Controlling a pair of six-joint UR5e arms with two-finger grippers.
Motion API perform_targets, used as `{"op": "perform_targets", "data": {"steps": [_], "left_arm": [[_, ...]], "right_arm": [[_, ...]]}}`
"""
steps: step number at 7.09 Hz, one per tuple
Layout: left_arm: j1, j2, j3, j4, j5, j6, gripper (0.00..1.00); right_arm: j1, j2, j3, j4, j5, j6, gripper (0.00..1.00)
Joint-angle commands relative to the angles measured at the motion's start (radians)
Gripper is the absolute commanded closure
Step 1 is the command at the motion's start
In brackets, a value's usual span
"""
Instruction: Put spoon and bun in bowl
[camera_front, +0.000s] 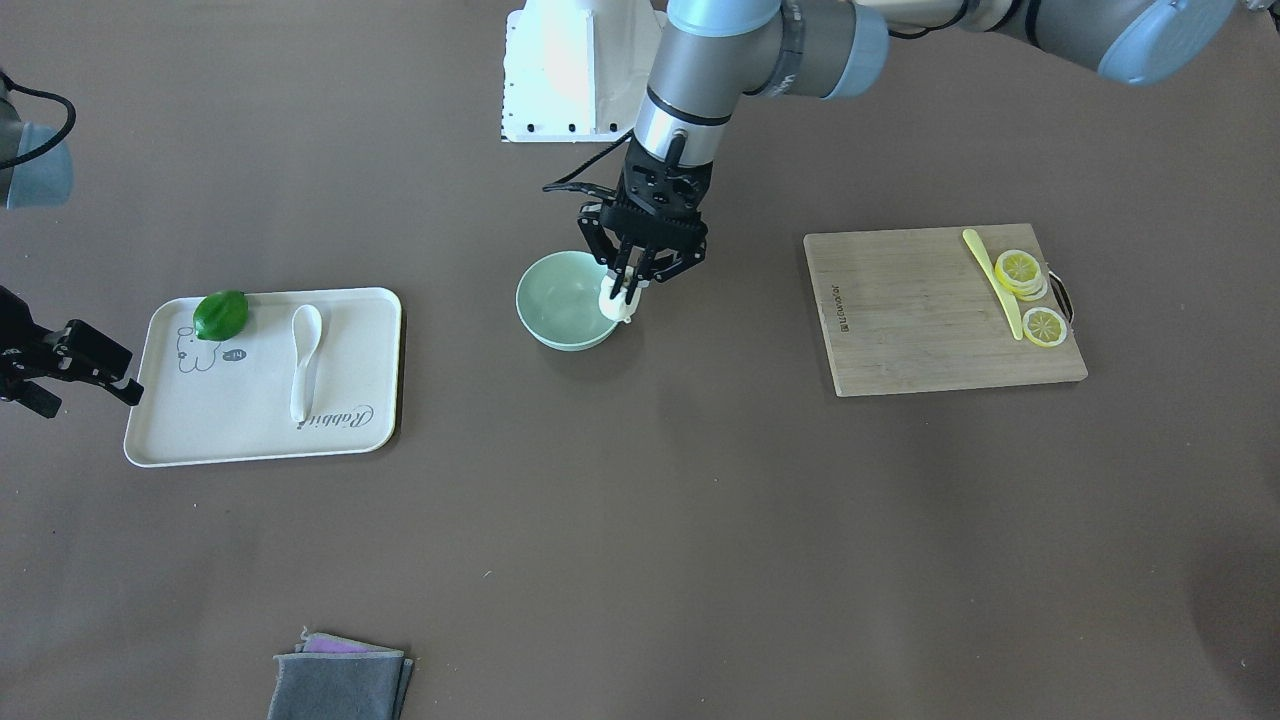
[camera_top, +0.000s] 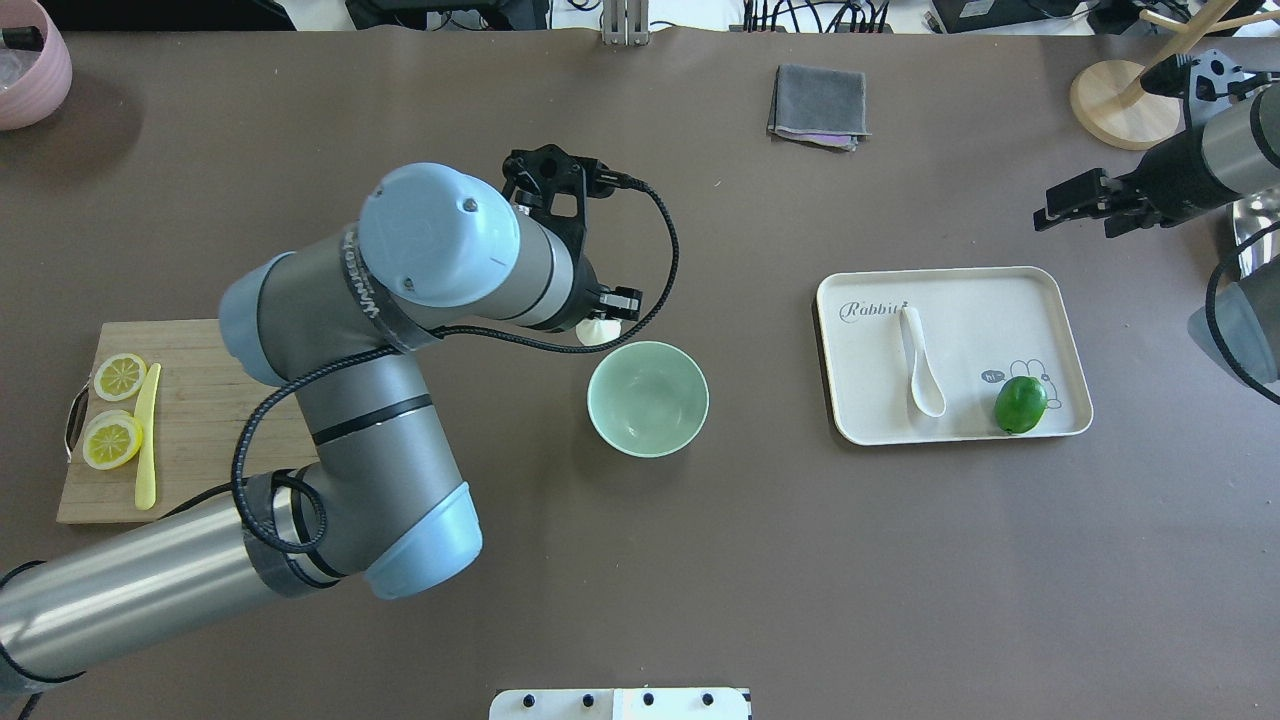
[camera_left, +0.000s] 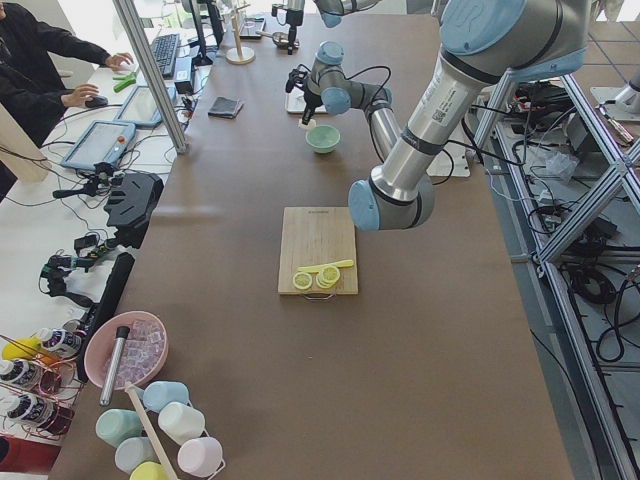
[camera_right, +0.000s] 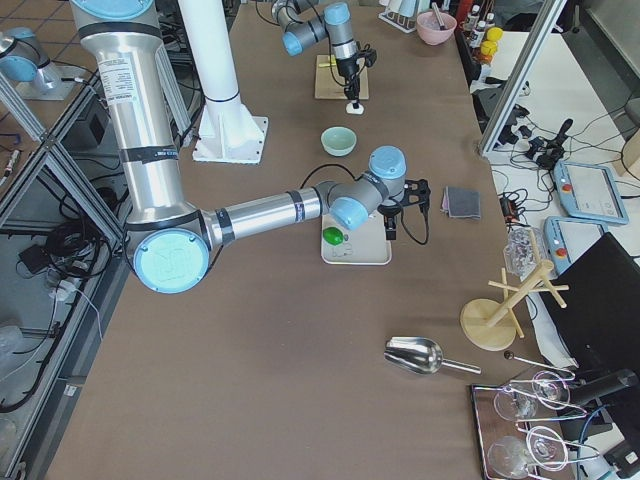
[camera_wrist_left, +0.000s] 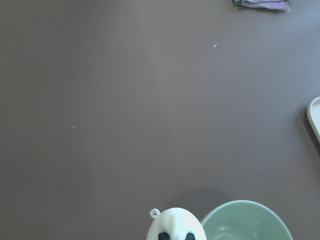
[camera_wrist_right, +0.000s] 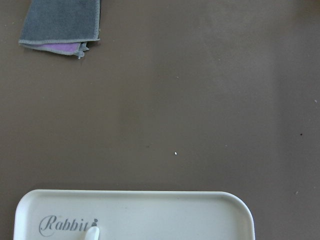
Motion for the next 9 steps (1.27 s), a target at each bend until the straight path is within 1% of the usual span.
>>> {"op": "perform_targets", "data": {"steps": [1, 2, 3, 5, 6, 7, 9], "left_arm": [[0.101, -0.035, 0.055, -0.014, 0.137, -0.036, 1.0], [0.119, -0.028, 0.09, -0.068, 0.159, -0.038, 1.0], [0.136, -0.028, 0.123, -0.101, 0.161, -0.074, 1.0], [0.135, -0.037, 0.131, -0.101, 0.159, -0.085, 1.0], [0.129, -0.036, 0.131, -0.1, 0.161, -0.082, 0.5], [0.12, -0.036, 0.127, -0.1, 0.161, -0.082, 0.02], [0.057, -0.036, 0.109, -0.094, 0.15, -0.073, 0.02]], "right_arm": [[-0.023, 0.021, 0.002, -0.001, -0.003, 0.055, 0.0], [-0.025, 0.028, 0.002, -0.004, -0.003, 0.06, 0.0], [-0.032, 0.031, 0.002, -0.004, -0.023, 0.063, 0.0], [-0.052, 0.031, 0.007, -0.001, -0.038, 0.095, 0.0], [-0.074, 0.031, 0.014, -0.001, -0.052, 0.107, 0.0], [-0.115, 0.028, 0.039, -0.001, -0.095, 0.153, 0.0], [-0.221, 0.028, 0.065, -0.004, -0.179, 0.285, 0.0]]}}
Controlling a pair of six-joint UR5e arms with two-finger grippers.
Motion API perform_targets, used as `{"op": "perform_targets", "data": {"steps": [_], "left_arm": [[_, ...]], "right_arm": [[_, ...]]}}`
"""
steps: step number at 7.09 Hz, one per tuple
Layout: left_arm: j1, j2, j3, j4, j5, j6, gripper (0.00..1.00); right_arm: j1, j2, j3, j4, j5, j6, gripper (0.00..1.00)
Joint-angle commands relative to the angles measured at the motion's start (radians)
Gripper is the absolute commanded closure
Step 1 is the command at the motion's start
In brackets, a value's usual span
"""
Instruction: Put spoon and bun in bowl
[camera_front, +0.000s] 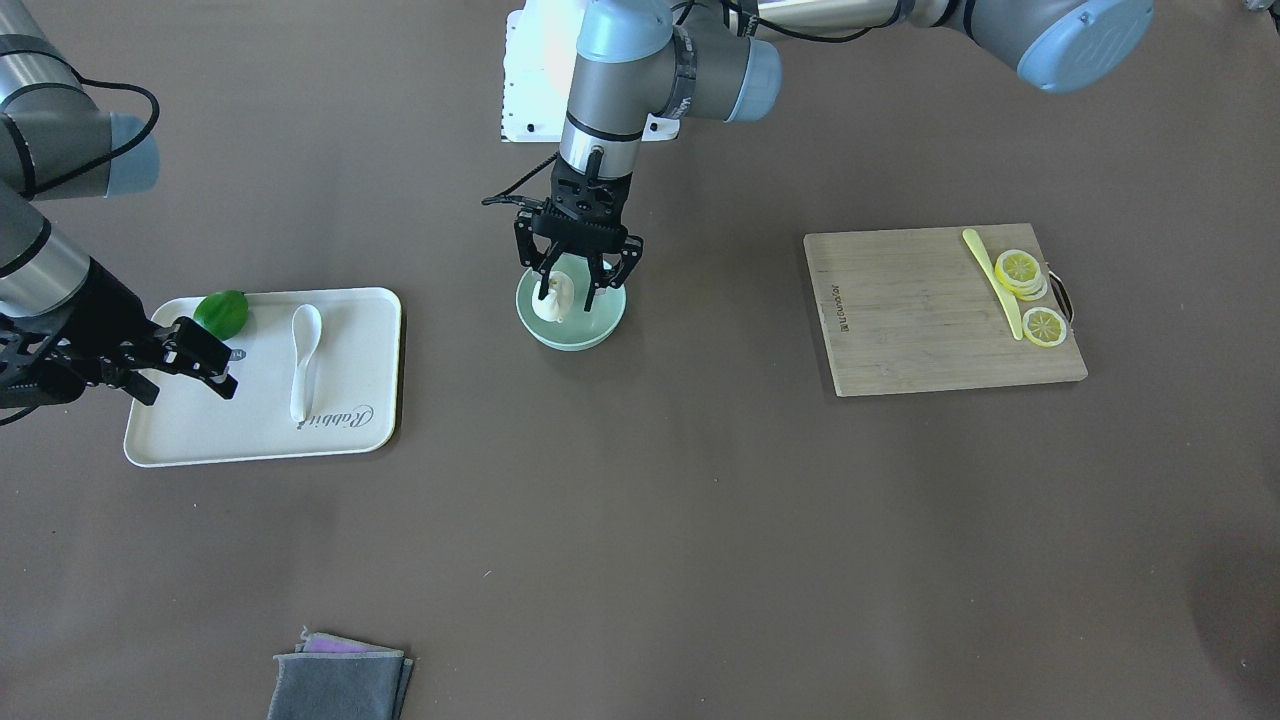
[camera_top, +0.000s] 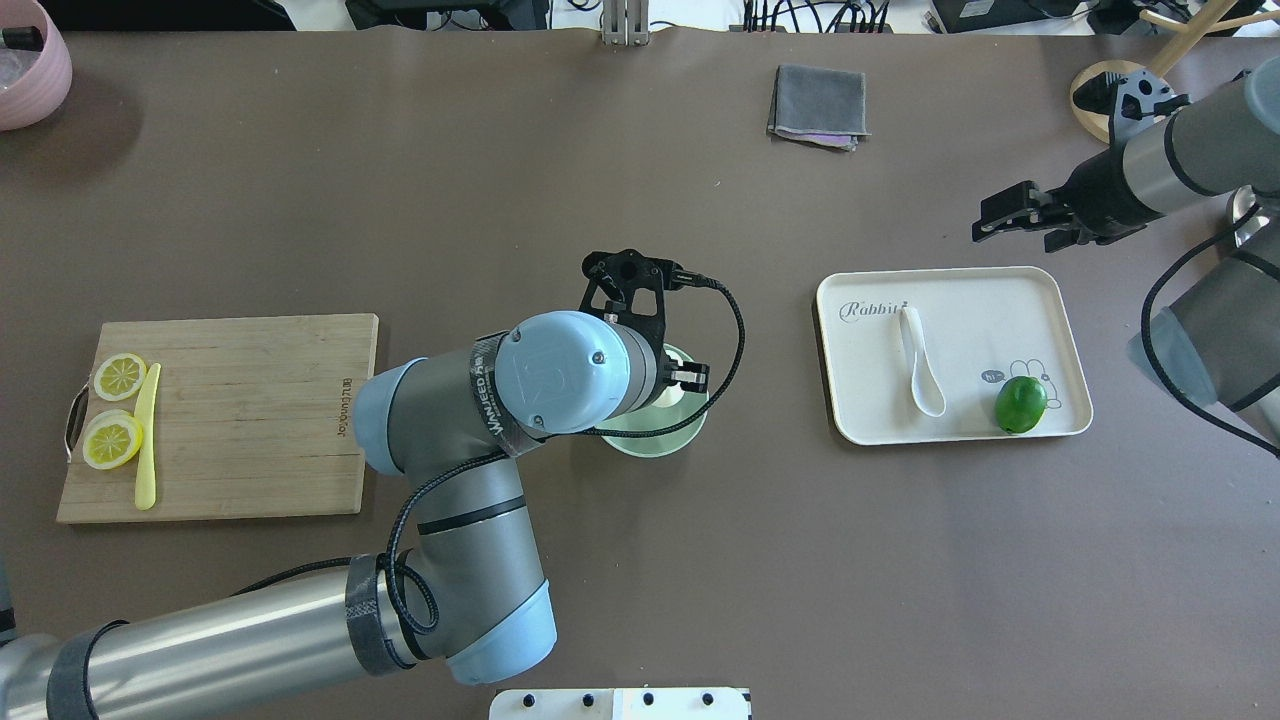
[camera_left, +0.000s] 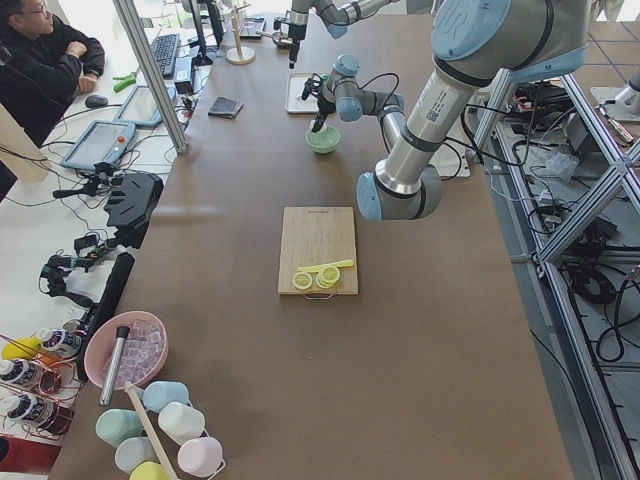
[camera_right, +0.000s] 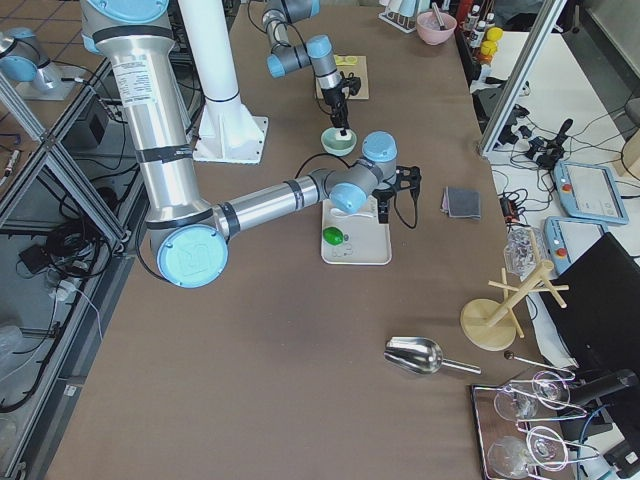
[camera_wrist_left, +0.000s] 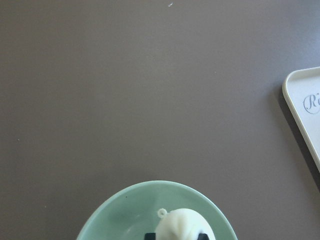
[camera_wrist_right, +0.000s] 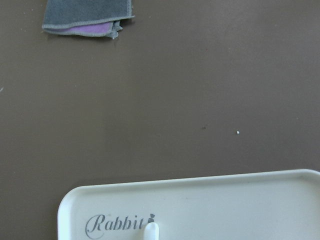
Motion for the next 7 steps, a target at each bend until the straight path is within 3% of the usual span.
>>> {"op": "perform_targets", "data": {"steps": [1, 3, 4, 7], "left_arm": [[-0.06, 0.002, -0.019, 0.008, -0.007, 0.031, 0.02], [-0.095, 0.002, -0.019, 0.006, -0.015, 0.039, 0.02], [-0.134, 0.002, -0.019, 0.012, -0.073, 0.088, 0.02], [-0.161, 0.006, -0.019, 0.011, -0.086, 0.098, 0.02]], "right_arm": [[-0.098, -0.002, 0.018, -0.002, -0.077, 0.12, 0.0], [-0.154, -0.007, 0.015, -0.003, -0.122, 0.132, 0.0], [-0.182, -0.007, 0.012, -0.006, -0.145, 0.149, 0.0], [-0.21, -0.019, 0.006, -0.044, -0.147, 0.137, 0.06]]}}
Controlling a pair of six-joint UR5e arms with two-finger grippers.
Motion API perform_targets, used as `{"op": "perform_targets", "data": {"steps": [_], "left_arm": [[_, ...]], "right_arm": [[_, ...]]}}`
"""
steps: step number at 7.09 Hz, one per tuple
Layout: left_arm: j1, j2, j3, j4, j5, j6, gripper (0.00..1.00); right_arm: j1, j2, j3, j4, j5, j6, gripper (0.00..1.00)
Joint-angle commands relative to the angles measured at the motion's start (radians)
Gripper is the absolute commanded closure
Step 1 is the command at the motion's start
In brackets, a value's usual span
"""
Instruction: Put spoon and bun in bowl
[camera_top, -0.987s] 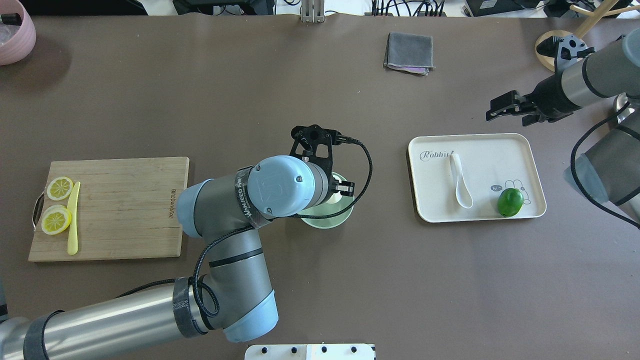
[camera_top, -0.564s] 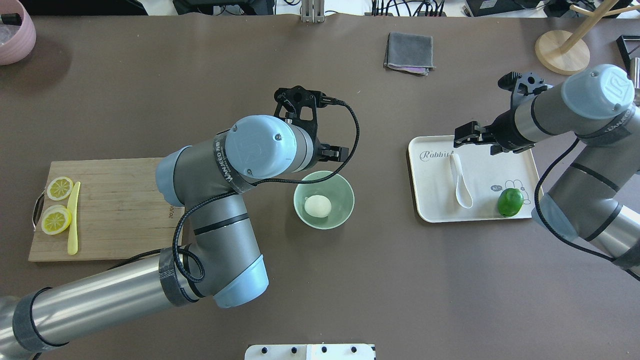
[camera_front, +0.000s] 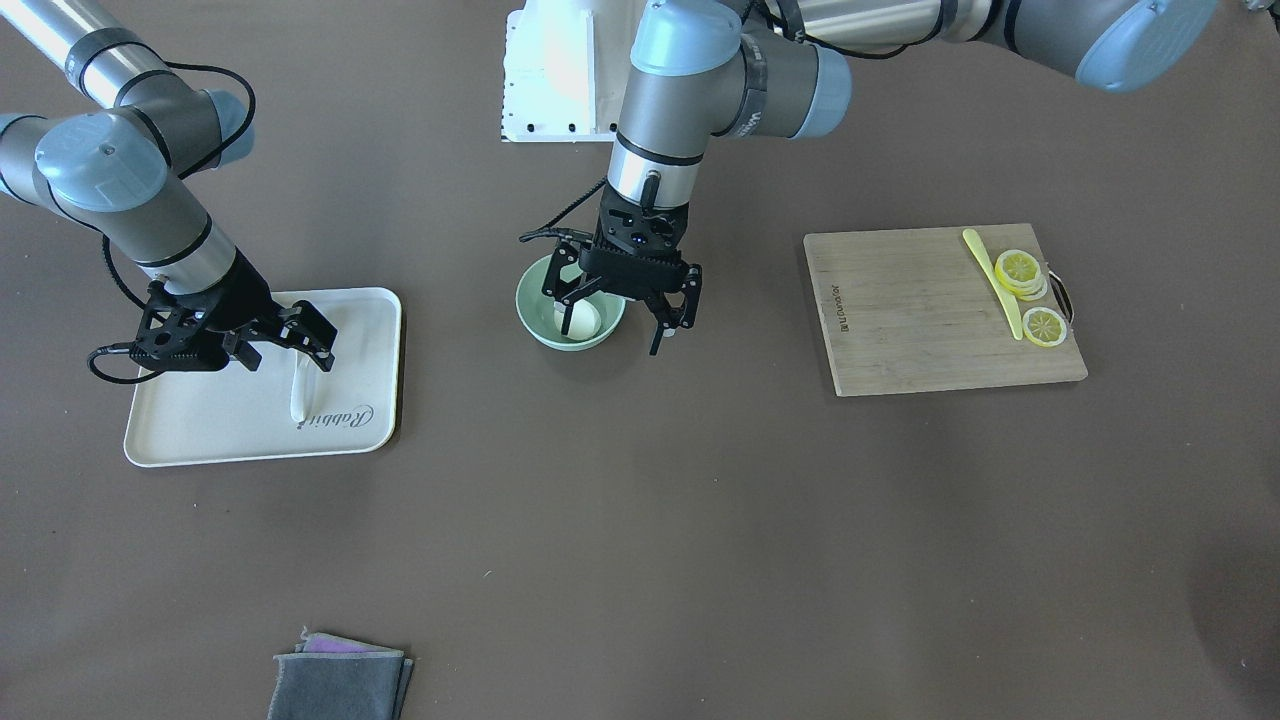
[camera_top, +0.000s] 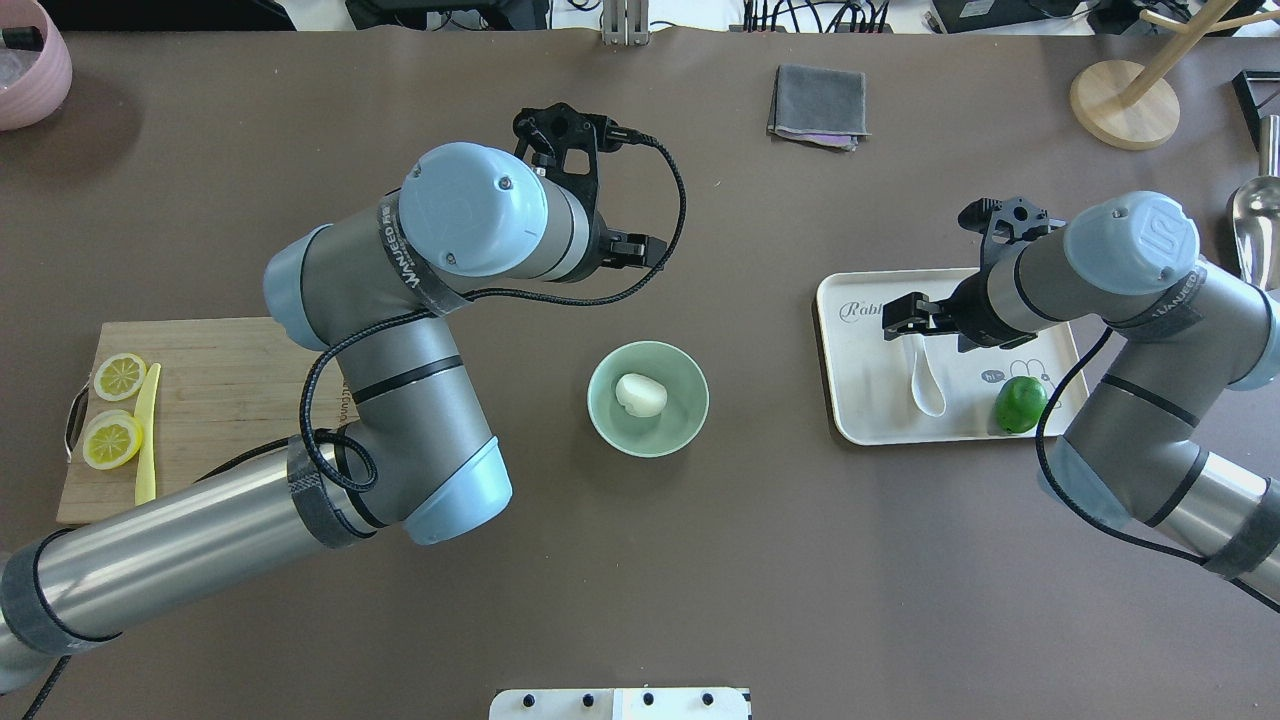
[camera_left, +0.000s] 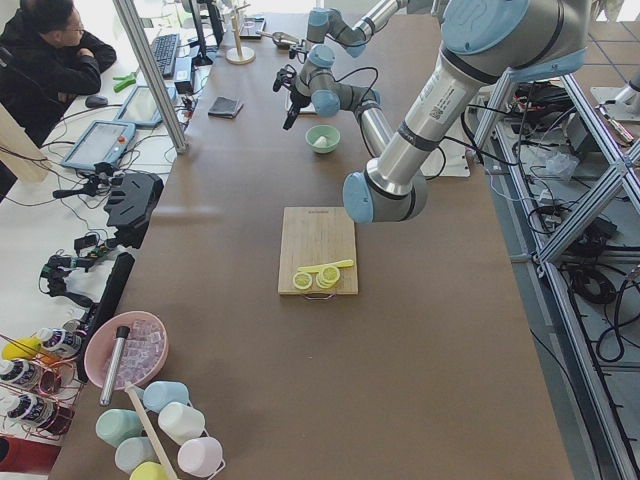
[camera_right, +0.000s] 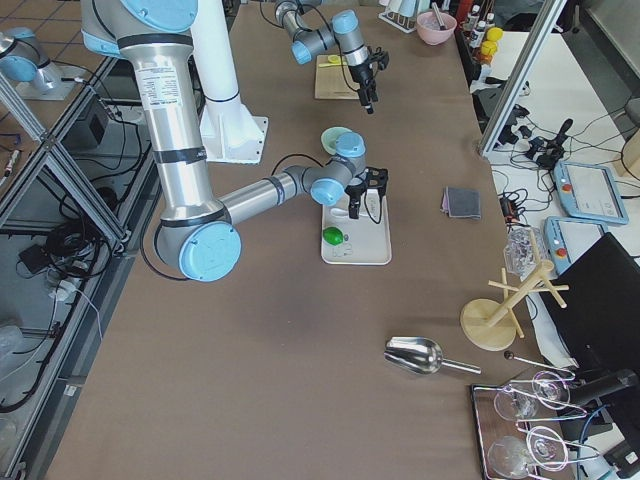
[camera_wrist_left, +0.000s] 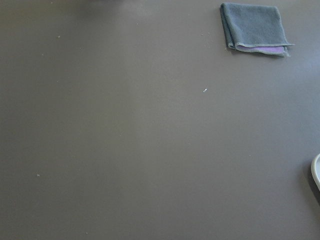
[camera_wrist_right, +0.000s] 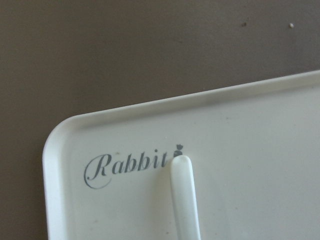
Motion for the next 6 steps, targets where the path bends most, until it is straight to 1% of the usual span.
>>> {"op": "perform_targets", "data": {"steps": [1, 2, 3, 4, 5, 6], "left_arm": [[-0.008, 0.002, 0.0, -0.001, -0.004, 0.003, 0.02], [-0.008, 0.002, 0.001, -0.001, -0.005, 0.004, 0.02], [-0.01, 0.004, 0.001, -0.001, -0.005, 0.024, 0.02], [-0.011, 0.004, 0.001, -0.001, -0.005, 0.024, 0.02], [-0.013, 0.004, 0.001, -0.001, -0.005, 0.024, 0.02], [-0.013, 0.004, 0.001, -0.002, -0.005, 0.024, 0.02]], "right_arm": [[-0.011, 0.002, -0.001, -0.052, -0.001, -0.014, 0.11], [-0.014, 0.002, -0.004, -0.059, -0.003, -0.016, 0.19], [-0.016, 0.003, -0.017, -0.059, -0.007, -0.025, 0.22], [-0.017, 0.005, -0.024, -0.06, -0.009, -0.029, 0.23], [-0.016, 0.018, -0.023, -0.084, -0.009, -0.031, 0.24], [-0.016, 0.044, -0.023, -0.126, -0.022, -0.031, 0.28]]}}
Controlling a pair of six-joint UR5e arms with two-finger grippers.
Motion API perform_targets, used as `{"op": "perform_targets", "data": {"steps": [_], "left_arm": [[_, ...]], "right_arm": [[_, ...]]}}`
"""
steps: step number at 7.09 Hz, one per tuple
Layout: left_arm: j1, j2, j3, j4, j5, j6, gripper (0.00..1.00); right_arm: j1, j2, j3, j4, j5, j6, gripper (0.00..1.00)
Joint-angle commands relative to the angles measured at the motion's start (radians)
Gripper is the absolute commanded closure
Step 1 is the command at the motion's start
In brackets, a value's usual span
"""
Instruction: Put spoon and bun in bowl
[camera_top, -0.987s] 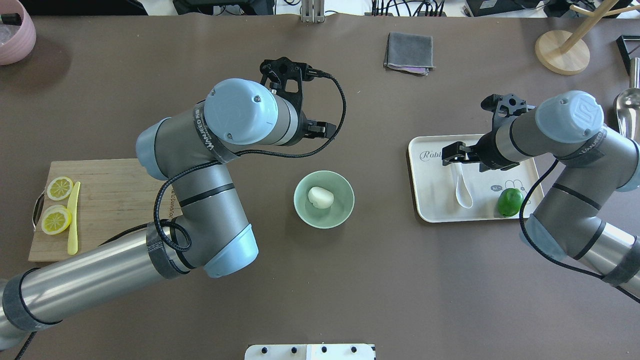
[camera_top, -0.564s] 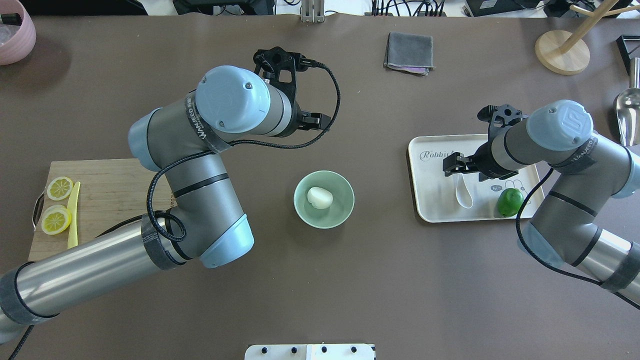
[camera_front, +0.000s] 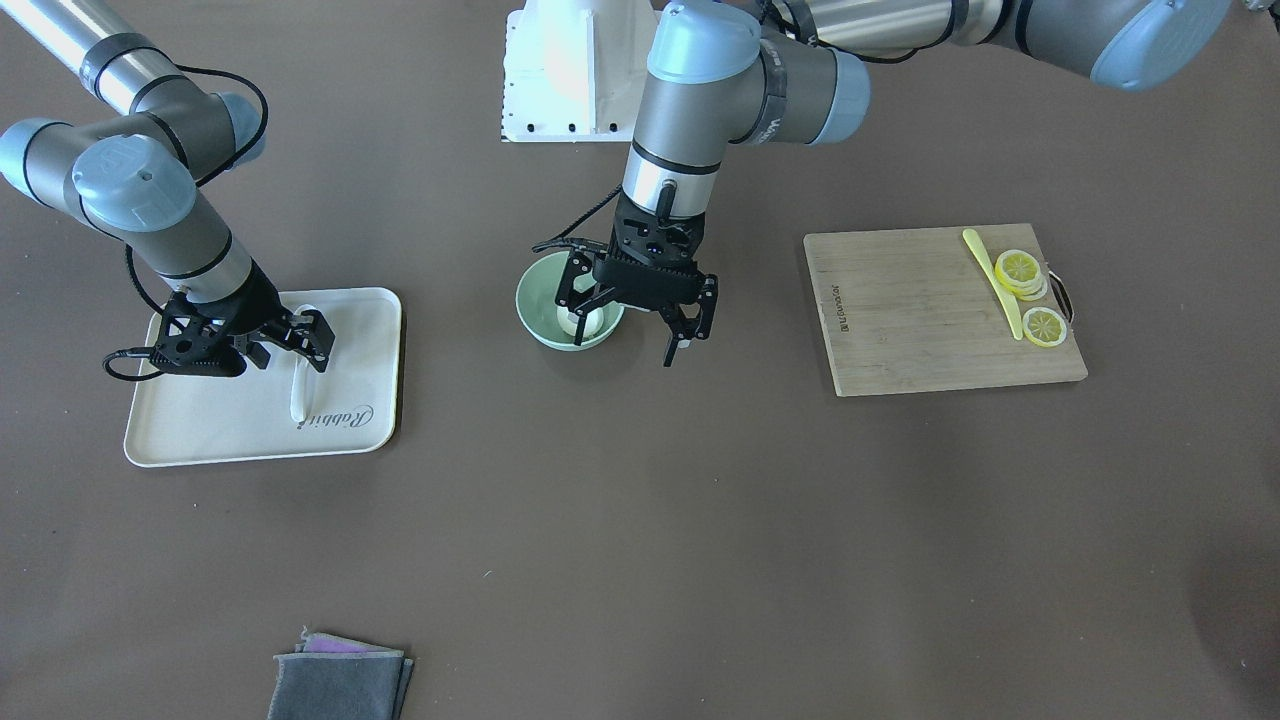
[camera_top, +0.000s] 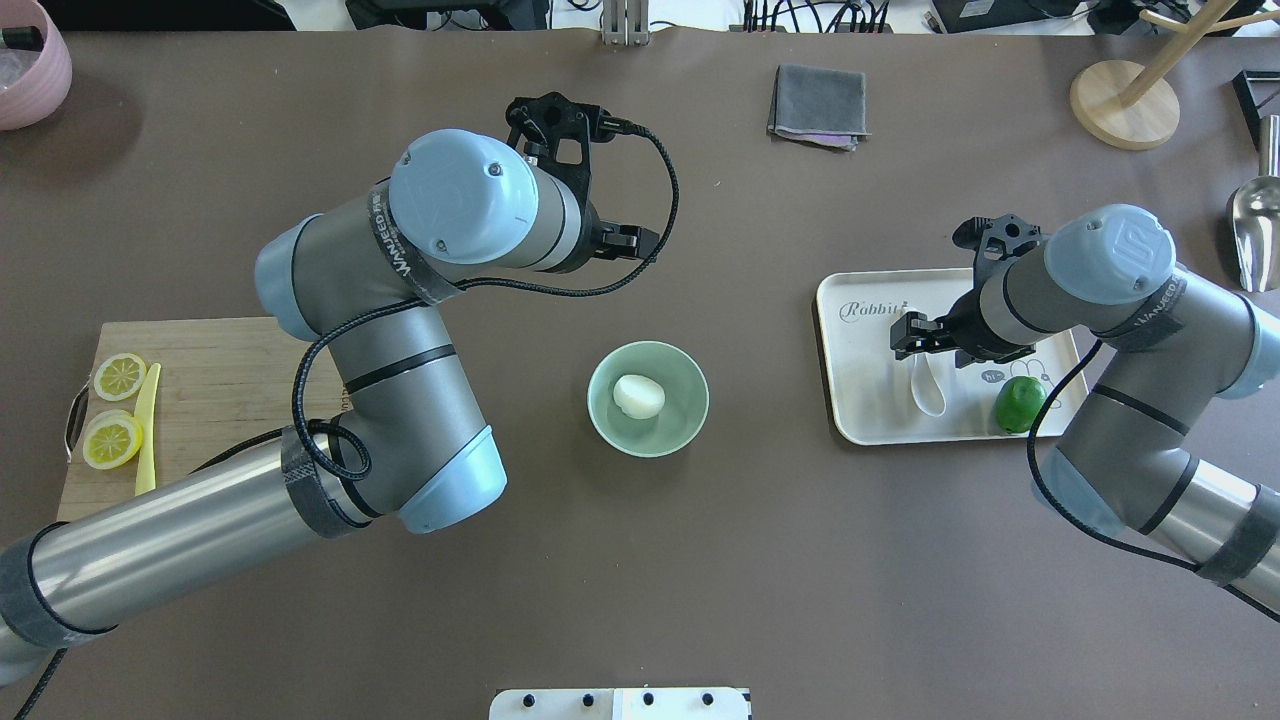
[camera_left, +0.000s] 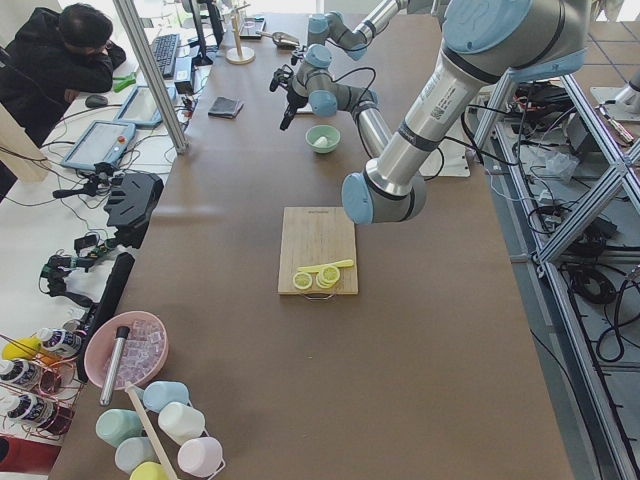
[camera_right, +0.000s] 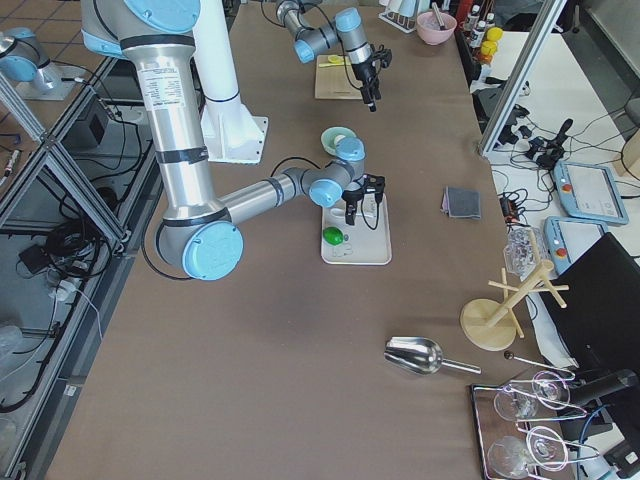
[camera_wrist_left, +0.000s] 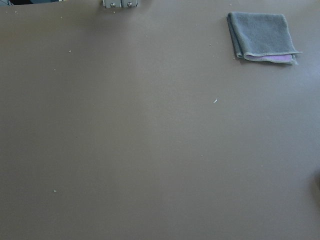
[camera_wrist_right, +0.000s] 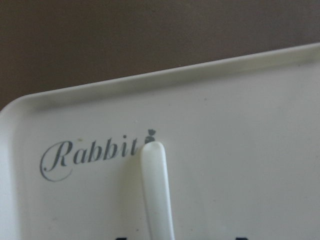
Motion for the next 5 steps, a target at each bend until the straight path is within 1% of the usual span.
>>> {"op": "perform_targets", "data": {"steps": [1, 4, 5], "left_arm": [[-0.001, 0.0, 0.002, -0.001, 0.0, 0.001, 0.02], [-0.002, 0.0, 0.002, -0.003, 0.0, 0.001, 0.02], [-0.001, 0.0, 0.002, -0.001, 0.0, 0.001, 0.02]], "right_arm": [[-0.001, 0.03, -0.002, -0.047, -0.017, -0.014, 0.32], [-0.001, 0.03, -0.025, -0.045, -0.026, -0.066, 0.34], [-0.001, 0.03, -0.025, -0.045, -0.025, -0.066, 0.5]]}}
